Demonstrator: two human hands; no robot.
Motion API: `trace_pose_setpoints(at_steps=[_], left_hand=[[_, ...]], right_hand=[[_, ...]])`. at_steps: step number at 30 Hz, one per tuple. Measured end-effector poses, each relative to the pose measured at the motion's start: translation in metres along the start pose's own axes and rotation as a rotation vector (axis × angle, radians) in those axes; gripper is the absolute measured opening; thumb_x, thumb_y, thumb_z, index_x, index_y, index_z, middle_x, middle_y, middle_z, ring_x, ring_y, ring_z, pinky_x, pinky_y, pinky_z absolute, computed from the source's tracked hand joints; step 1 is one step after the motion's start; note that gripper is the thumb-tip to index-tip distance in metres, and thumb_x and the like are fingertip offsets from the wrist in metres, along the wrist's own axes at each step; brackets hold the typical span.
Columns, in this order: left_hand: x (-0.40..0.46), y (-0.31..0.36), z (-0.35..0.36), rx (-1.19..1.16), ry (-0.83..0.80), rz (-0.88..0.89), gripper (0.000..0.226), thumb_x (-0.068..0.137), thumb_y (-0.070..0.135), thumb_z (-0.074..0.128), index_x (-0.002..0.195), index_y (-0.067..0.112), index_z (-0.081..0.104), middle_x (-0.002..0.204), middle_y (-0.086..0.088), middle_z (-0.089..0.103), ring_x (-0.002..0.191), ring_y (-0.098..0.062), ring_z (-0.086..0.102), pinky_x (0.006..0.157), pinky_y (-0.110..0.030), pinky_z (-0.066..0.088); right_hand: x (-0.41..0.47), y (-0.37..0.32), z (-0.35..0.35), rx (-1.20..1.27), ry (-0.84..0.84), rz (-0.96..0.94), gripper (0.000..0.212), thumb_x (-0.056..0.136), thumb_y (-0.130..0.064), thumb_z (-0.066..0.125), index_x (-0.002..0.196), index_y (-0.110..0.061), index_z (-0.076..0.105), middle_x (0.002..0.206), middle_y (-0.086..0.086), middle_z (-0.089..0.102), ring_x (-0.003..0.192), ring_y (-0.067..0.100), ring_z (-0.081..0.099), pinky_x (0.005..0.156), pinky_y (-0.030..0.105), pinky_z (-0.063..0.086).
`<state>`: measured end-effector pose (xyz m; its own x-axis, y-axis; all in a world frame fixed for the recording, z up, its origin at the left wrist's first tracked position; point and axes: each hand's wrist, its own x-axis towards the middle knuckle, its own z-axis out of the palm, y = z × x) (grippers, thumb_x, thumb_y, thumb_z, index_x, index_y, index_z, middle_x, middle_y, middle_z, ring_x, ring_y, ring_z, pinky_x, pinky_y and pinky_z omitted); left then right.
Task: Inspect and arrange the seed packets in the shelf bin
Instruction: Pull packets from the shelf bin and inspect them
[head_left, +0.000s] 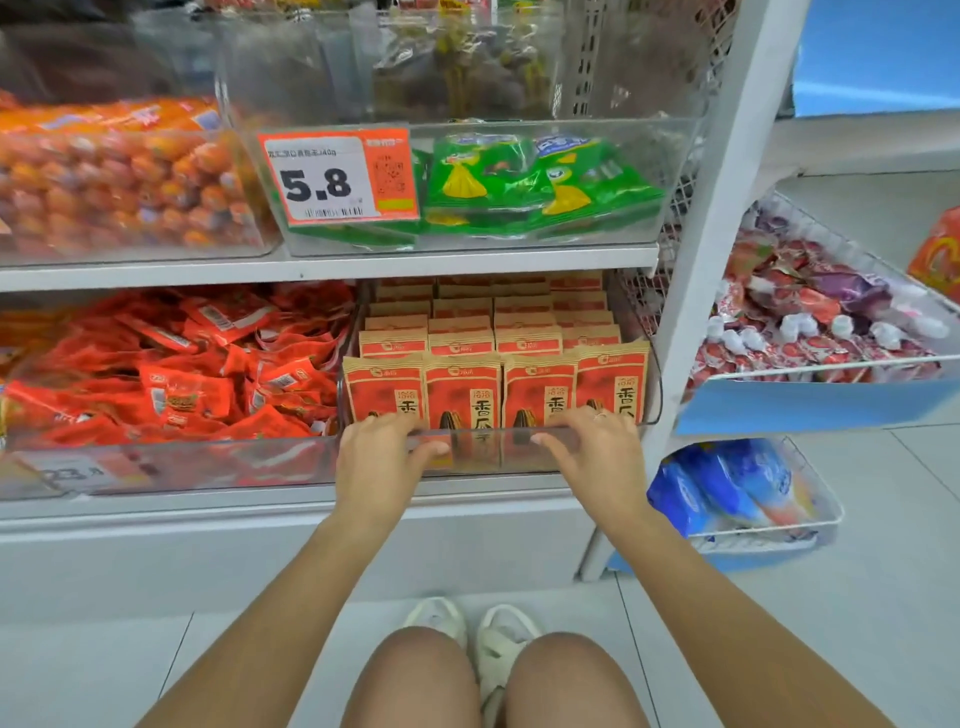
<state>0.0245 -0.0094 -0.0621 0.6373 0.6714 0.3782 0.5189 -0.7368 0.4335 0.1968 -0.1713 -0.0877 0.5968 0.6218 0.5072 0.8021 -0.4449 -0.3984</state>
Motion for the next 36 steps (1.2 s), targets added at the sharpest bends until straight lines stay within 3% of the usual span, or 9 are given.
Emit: trace_pose_setpoints(at_steps=[4, 9, 12, 21, 27, 32, 36], left_hand=[[0.003, 0.004, -0.008, -0.080, -0.002, -0.054, 0.025, 0.075, 0.033, 0.081, 0.092, 0.014, 0.078, 0.092, -0.005, 0.075, 0.090, -0.028, 0.063, 0.084, -0.039, 0.045], [0.006, 0.009, -0.026, -0.123, 0.013, -0.077, 0.028, 0.073, 0.038, 0.081, 0.094, 0.020, 0.078, 0.094, -0.003, 0.075, 0.094, -0.028, 0.064, 0.086, -0.039, 0.047], [-0.007, 0.009, -0.035, -0.166, 0.003, -0.119, 0.026, 0.070, 0.043, 0.082, 0.087, 0.025, 0.074, 0.087, -0.002, 0.073, 0.092, -0.028, 0.063, 0.082, -0.041, 0.049], [-0.067, 0.021, -0.050, -0.207, 0.055, -0.057, 0.024, 0.069, 0.029, 0.087, 0.081, 0.013, 0.073, 0.068, 0.008, 0.058, 0.071, -0.019, 0.054, 0.073, -0.032, 0.038], [-0.083, 0.023, -0.048, -0.162, 0.061, -0.091, 0.025, 0.067, 0.032, 0.087, 0.079, 0.016, 0.074, 0.071, -0.002, 0.067, 0.075, -0.023, 0.057, 0.071, -0.032, 0.040], [-0.083, 0.021, -0.048, -0.144, 0.029, -0.059, 0.024, 0.068, 0.032, 0.087, 0.077, 0.016, 0.071, 0.073, 0.001, 0.069, 0.074, -0.023, 0.060, 0.074, -0.035, 0.042], [-0.084, 0.016, -0.041, -0.072, 0.028, 0.014, 0.026, 0.069, 0.033, 0.086, 0.076, 0.017, 0.068, 0.073, 0.005, 0.069, 0.070, -0.023, 0.060, 0.072, -0.033, 0.037]], right_hand=[[0.000, 0.001, 0.001, 0.097, 0.056, -0.024, 0.018, 0.080, -0.032, 0.077, 0.086, -0.016, 0.074, 0.082, -0.002, 0.071, 0.078, 0.023, 0.063, 0.077, 0.028, 0.028], [0.004, -0.008, -0.017, 0.152, 0.104, -0.037, 0.025, 0.081, -0.043, 0.070, 0.086, -0.019, 0.075, 0.075, -0.004, 0.066, 0.073, 0.019, 0.059, 0.077, 0.022, 0.024], [-0.007, -0.012, -0.029, 0.168, 0.104, -0.030, 0.022, 0.080, -0.040, 0.074, 0.086, -0.019, 0.075, 0.074, -0.005, 0.065, 0.073, 0.017, 0.057, 0.079, 0.021, 0.025], [-0.060, -0.021, -0.043, 0.167, 0.097, -0.023, 0.036, 0.081, -0.052, 0.060, 0.083, -0.019, 0.074, 0.071, -0.005, 0.065, 0.072, 0.018, 0.058, 0.075, 0.022, 0.025], [-0.082, -0.020, -0.043, 0.175, 0.145, 0.000, 0.034, 0.080, -0.050, 0.061, 0.080, -0.019, 0.073, 0.075, -0.007, 0.066, 0.080, 0.005, 0.050, 0.089, 0.006, 0.022], [-0.088, -0.020, -0.040, 0.120, 0.065, 0.014, 0.028, 0.079, -0.047, 0.068, 0.082, -0.019, 0.072, 0.078, -0.008, 0.067, 0.078, 0.014, 0.059, 0.077, 0.020, 0.025], [-0.089, -0.021, -0.040, 0.113, 0.048, 0.003, 0.022, 0.079, -0.041, 0.071, 0.084, -0.019, 0.071, 0.080, -0.007, 0.067, 0.078, 0.019, 0.063, 0.076, 0.023, 0.025]])
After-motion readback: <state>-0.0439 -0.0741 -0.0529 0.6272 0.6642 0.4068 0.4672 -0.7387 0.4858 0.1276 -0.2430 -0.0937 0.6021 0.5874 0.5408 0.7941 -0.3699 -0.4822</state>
